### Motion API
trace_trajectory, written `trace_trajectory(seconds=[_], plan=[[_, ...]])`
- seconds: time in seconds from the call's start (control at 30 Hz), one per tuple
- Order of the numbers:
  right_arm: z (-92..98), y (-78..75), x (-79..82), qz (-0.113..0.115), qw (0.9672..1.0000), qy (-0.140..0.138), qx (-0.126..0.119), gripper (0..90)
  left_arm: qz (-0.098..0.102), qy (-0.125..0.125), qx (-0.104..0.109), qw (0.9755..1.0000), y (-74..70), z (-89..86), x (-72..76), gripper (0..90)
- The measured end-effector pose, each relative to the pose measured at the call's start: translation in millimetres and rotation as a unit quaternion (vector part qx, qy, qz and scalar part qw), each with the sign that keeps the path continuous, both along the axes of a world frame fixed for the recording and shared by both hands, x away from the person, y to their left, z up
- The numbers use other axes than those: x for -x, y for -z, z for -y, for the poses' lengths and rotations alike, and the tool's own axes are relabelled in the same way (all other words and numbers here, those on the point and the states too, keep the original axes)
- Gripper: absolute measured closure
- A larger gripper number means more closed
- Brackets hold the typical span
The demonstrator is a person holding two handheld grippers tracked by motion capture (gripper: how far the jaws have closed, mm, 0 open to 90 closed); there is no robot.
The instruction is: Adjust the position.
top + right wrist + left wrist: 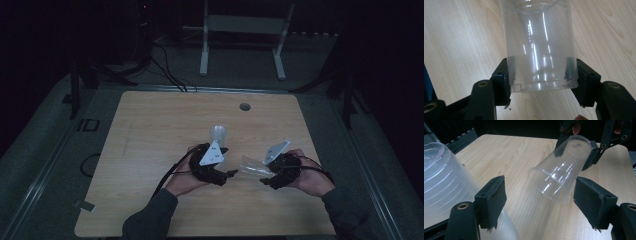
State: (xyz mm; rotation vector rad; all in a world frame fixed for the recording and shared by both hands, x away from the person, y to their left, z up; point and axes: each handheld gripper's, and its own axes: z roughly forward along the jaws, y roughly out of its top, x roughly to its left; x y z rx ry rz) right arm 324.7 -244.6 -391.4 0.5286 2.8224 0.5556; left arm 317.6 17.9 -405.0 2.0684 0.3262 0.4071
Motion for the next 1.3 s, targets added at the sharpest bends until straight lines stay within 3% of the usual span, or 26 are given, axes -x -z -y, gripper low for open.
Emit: trace_trajectory(seconds=[0.5, 0.9, 1.3], plan=[[12.0, 0.8, 1.7, 0.031, 0.9972, 0.04, -0.056, 41.3, -0.006, -0.007, 0.008, 0.9999, 3.3, 0.6, 1.7, 27.1], [13.3, 4.2, 5.2, 0.049, 0.9921, 0.066, -0.095, 41.4, -0.013, -0.014, 0.009, 0.9998, 4.0, 2.4, 1.5, 27.2], [16.2, 8.2, 8.6, 0.069, 0.9838, 0.093, -0.136, 41.3, -0.012, -0.015, 0.011, 0.9997, 4.1, 4.8, 1.8, 27.2]])
